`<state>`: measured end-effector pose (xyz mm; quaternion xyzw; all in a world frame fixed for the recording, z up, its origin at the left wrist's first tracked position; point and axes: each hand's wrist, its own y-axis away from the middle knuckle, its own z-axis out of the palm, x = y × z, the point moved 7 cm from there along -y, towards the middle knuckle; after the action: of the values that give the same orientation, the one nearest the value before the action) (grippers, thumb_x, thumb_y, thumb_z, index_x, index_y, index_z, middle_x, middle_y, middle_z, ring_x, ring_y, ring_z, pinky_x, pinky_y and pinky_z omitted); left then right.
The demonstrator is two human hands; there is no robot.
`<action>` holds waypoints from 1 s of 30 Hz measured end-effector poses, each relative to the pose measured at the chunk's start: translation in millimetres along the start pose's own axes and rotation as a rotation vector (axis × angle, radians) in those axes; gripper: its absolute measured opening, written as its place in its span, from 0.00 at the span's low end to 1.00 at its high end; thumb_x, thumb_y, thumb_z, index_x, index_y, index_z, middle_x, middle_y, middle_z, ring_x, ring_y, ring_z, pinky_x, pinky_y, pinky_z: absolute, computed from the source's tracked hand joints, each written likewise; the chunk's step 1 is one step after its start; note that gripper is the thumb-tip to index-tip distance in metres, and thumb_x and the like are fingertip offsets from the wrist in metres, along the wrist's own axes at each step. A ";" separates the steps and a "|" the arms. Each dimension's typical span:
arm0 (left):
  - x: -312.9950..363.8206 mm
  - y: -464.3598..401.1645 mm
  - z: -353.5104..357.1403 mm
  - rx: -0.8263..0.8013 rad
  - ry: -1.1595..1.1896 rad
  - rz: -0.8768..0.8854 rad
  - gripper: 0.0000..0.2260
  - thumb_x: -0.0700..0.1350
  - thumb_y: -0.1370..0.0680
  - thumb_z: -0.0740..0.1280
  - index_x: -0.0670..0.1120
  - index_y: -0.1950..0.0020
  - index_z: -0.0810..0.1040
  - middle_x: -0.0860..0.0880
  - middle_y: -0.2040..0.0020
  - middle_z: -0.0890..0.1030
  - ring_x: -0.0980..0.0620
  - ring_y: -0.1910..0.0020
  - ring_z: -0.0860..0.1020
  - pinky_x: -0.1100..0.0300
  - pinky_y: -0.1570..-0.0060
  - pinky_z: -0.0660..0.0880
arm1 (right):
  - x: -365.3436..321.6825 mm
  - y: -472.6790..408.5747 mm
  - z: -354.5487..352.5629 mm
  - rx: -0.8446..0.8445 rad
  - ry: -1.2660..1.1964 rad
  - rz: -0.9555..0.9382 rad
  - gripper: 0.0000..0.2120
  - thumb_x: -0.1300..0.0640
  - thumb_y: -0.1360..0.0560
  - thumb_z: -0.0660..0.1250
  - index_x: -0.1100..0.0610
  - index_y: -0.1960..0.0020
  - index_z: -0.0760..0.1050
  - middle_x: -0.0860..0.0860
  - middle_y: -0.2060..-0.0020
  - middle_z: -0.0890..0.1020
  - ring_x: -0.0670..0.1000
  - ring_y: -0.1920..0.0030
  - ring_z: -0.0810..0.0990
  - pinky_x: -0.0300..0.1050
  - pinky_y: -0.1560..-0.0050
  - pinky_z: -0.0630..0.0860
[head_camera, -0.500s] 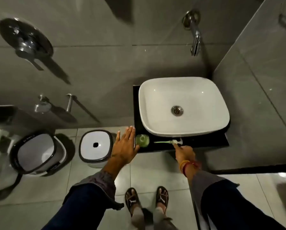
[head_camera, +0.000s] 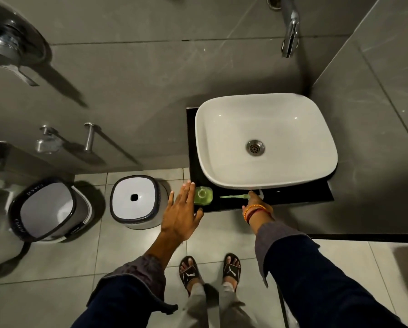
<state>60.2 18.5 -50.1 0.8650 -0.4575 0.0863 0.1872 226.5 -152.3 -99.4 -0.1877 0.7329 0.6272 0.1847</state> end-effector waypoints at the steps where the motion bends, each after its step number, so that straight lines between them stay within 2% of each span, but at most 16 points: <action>1: -1.3 0.0 1.4 0.000 0.001 -0.004 0.35 0.57 0.17 0.56 0.44 0.18 0.44 0.45 0.17 0.48 0.48 0.19 0.47 0.46 0.21 0.45 | -1.8 -1.3 -5.7 0.091 -0.002 -0.007 0.20 0.59 0.24 0.72 0.65 0.35 0.73 0.63 0.33 0.74 0.66 0.36 0.76 0.62 0.35 0.75; 3: -2.2 0.0 3.0 -0.003 0.016 -0.001 0.35 0.57 0.17 0.57 0.44 0.18 0.44 0.45 0.17 0.49 0.47 0.19 0.47 0.45 0.21 0.45 | -3.4 2.9 -6.9 0.132 -0.040 -0.009 0.10 0.59 0.27 0.74 0.60 0.49 0.76 0.61 0.41 0.78 0.62 0.49 0.81 0.58 0.42 0.78; 4: -2.5 0.2 3.1 -0.003 0.029 0.001 0.35 0.57 0.17 0.57 0.44 0.18 0.44 0.45 0.17 0.49 0.47 0.19 0.48 0.45 0.21 0.45 | -3.1 4.7 -6.2 0.121 -0.059 -0.012 0.08 0.59 0.27 0.74 0.59 0.52 0.76 0.59 0.44 0.79 0.58 0.56 0.81 0.54 0.46 0.77; 5: -2.8 0.4 3.7 -0.001 0.033 0.007 0.35 0.57 0.17 0.57 0.44 0.18 0.44 0.45 0.17 0.49 0.47 0.19 0.48 0.45 0.21 0.45 | -1.6 1.9 -6.4 0.100 -0.090 -0.014 0.08 0.59 0.27 0.73 0.60 0.51 0.76 0.59 0.46 0.79 0.56 0.60 0.79 0.50 0.50 0.76; 8: -2.0 1.9 5.2 -0.003 0.015 0.024 0.35 0.57 0.18 0.57 0.45 0.18 0.43 0.46 0.17 0.48 0.48 0.19 0.47 0.45 0.21 0.46 | 4.9 -1.5 -14.2 0.095 -0.163 -0.022 0.20 0.59 0.28 0.73 0.68 0.40 0.76 0.61 0.42 0.80 0.58 0.51 0.81 0.48 0.51 0.76; 10: -0.7 2.0 6.0 -0.002 0.002 0.036 0.36 0.58 0.18 0.56 0.46 0.18 0.42 0.46 0.17 0.47 0.48 0.19 0.47 0.44 0.20 0.46 | 8.3 3.0 -21.2 0.104 -0.195 -0.056 0.16 0.61 0.28 0.74 0.71 0.47 0.77 0.63 0.45 0.81 0.57 0.52 0.81 0.47 0.52 0.78; 12: 0.7 2.7 5.5 0.003 -0.006 0.044 0.36 0.58 0.18 0.56 0.46 0.18 0.42 0.46 0.17 0.46 0.48 0.19 0.47 0.44 0.20 0.47 | 8.9 13.9 -29.1 0.133 -0.177 -0.108 0.11 0.61 0.29 0.74 0.67 0.62 0.75 0.61 0.56 0.79 0.53 0.63 0.78 0.45 0.58 0.79; 14: 1.1 3.6 5.2 0.012 -0.010 0.045 0.36 0.58 0.18 0.57 0.46 0.18 0.42 0.47 0.17 0.46 0.48 0.19 0.47 0.45 0.20 0.47 | 8.4 27.4 -33.4 0.103 -0.182 -0.191 0.12 0.63 0.30 0.75 0.64 0.67 0.74 0.58 0.63 0.77 0.51 0.67 0.75 0.41 0.64 0.80; 17: 1.7 4.8 6.6 0.020 -0.014 0.040 0.37 0.58 0.18 0.57 0.46 0.18 0.41 0.46 0.17 0.45 0.48 0.19 0.47 0.44 0.20 0.48 | -1.9 52.6 -32.8 -0.006 -0.204 -0.392 0.05 0.66 0.29 0.75 0.64 0.60 0.80 0.54 0.68 0.78 0.51 0.66 0.77 0.34 0.68 0.80; 19: 2.7 6.2 7.7 0.018 -0.011 0.039 0.37 0.57 0.18 0.57 0.45 0.18 0.40 0.46 0.17 0.46 0.47 0.19 0.47 0.44 0.20 0.48 | -14.2 76.0 -24.6 -0.093 -0.168 -0.565 0.03 0.66 0.28 0.75 0.63 0.56 0.82 0.55 0.64 0.82 0.50 0.65 0.80 0.33 0.65 0.80; 21: 3.9 7.1 8.4 0.018 -0.007 0.035 0.37 0.57 0.18 0.58 0.45 0.18 0.40 0.45 0.17 0.46 0.47 0.19 0.48 0.44 0.20 0.48 | -25.5 96.9 -12.0 -0.159 -0.088 -0.719 0.05 0.67 0.29 0.76 0.59 0.56 0.82 0.54 0.61 0.85 0.49 0.63 0.83 0.35 0.59 0.81; 23: 3.7 8.0 7.9 0.022 -0.003 0.022 0.38 0.56 0.18 0.58 0.45 0.18 0.39 0.46 0.17 0.46 0.47 0.19 0.48 0.44 0.21 0.49 | -32.0 113.2 2.8 -0.215 0.007 -0.838 0.08 0.66 0.30 0.77 0.58 0.54 0.83 0.51 0.60 0.86 0.46 0.60 0.86 0.33 0.57 0.80; 26: 5.2 7.9 7.1 0.021 -0.002 0.016 0.37 0.56 0.18 0.58 0.45 0.18 0.39 0.46 0.17 0.45 0.48 0.19 0.47 0.44 0.21 0.48 | -35.2 127.7 20.3 -0.274 0.099 -0.950 0.13 0.66 0.31 0.78 0.62 0.47 0.82 0.52 0.57 0.87 0.45 0.57 0.86 0.31 0.55 0.80; 30: 7.2 7.8 5.1 0.017 -0.004 0.007 0.36 0.56 0.17 0.57 0.45 0.18 0.39 0.46 0.17 0.45 0.48 0.19 0.47 0.43 0.21 0.48 | -35.0 137.2 33.7 -0.278 0.258 -1.087 0.16 0.64 0.33 0.79 0.60 0.47 0.81 0.55 0.57 0.86 0.47 0.58 0.86 0.35 0.56 0.82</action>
<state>57.7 7.0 -50.6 0.8651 -0.4602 0.0893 0.1787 188.4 -97.9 30.1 -0.6348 0.4586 0.5047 0.3632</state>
